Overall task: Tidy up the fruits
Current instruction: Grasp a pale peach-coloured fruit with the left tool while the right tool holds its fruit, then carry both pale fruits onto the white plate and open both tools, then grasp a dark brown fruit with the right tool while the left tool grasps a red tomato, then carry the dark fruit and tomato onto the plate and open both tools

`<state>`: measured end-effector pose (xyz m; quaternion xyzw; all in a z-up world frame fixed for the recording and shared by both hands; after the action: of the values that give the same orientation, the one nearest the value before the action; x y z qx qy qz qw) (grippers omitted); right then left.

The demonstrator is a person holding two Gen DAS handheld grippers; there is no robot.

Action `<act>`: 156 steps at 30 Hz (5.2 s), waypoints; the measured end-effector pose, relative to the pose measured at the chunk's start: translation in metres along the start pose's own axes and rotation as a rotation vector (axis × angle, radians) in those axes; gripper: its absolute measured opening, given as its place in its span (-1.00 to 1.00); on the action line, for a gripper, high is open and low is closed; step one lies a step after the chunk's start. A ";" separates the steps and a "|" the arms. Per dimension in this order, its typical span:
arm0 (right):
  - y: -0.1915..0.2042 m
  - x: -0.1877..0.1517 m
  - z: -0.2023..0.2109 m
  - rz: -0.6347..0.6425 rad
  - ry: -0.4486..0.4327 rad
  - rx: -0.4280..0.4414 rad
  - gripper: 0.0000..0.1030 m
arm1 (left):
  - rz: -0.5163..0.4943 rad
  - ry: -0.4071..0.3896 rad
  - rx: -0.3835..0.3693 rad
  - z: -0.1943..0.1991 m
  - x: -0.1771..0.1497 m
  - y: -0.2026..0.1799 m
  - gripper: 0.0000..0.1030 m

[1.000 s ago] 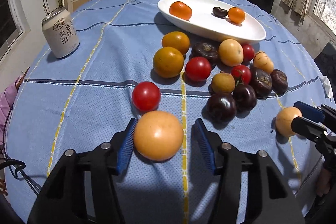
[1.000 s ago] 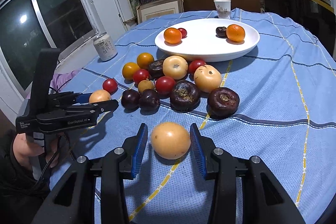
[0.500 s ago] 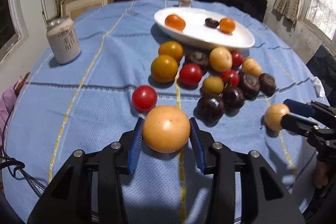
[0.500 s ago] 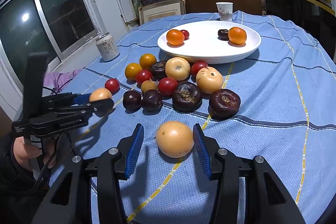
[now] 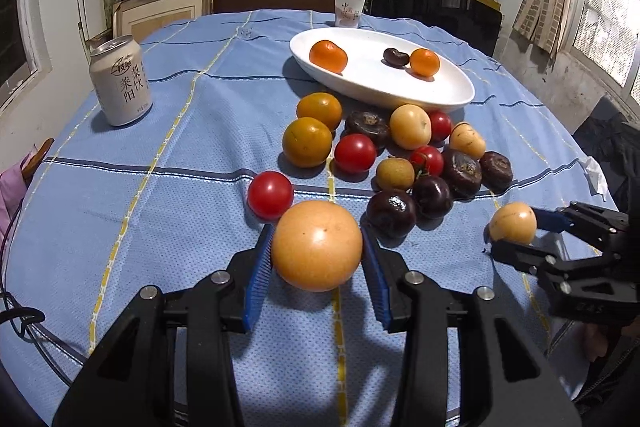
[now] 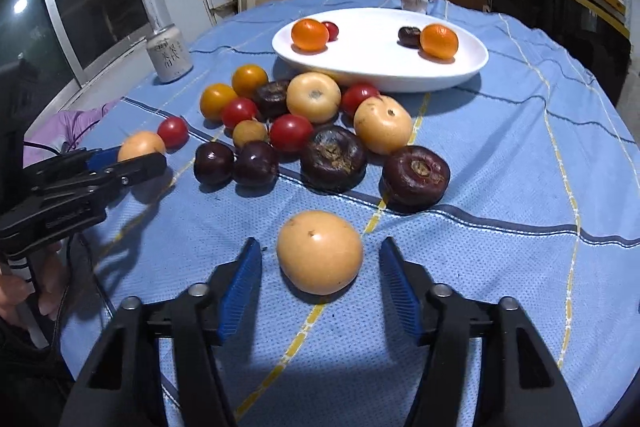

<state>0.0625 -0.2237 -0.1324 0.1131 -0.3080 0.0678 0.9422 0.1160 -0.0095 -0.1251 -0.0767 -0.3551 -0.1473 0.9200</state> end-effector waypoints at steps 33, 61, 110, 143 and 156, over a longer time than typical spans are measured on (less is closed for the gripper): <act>-0.021 0.012 0.039 -0.074 -0.122 0.034 -0.20 | -0.025 -0.037 -0.103 0.014 0.030 -0.023 -0.19; -0.087 0.155 -0.015 -0.023 -0.201 -0.117 0.18 | 0.036 -0.009 -0.142 -0.097 0.192 -0.045 0.45; -0.052 0.045 -0.008 -0.045 -0.117 -0.092 -0.16 | 0.103 0.061 0.092 -0.034 0.020 0.033 0.71; -0.057 0.045 -0.002 -0.070 -0.140 -0.086 -0.16 | 0.029 0.002 0.068 -0.029 0.025 0.019 -0.48; -0.061 0.046 0.008 -0.111 -0.169 -0.042 -0.16 | 0.016 -0.033 0.045 -0.019 0.031 0.015 -0.48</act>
<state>0.1069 -0.2816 -0.1093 0.1156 -0.3808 -0.0007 0.9174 0.1545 -0.0062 -0.1191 -0.0615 -0.3727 -0.1306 0.9167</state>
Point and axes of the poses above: each gripper's, at about its wrist camera, not at the fingertips, and z roughly against the way its jaws point, y to its left, x to its top, the point moved 6 cm from there along -z, roughly the way its jaws point, and after that the axes turned 3 degrees about -z, right-handed, at the moved point
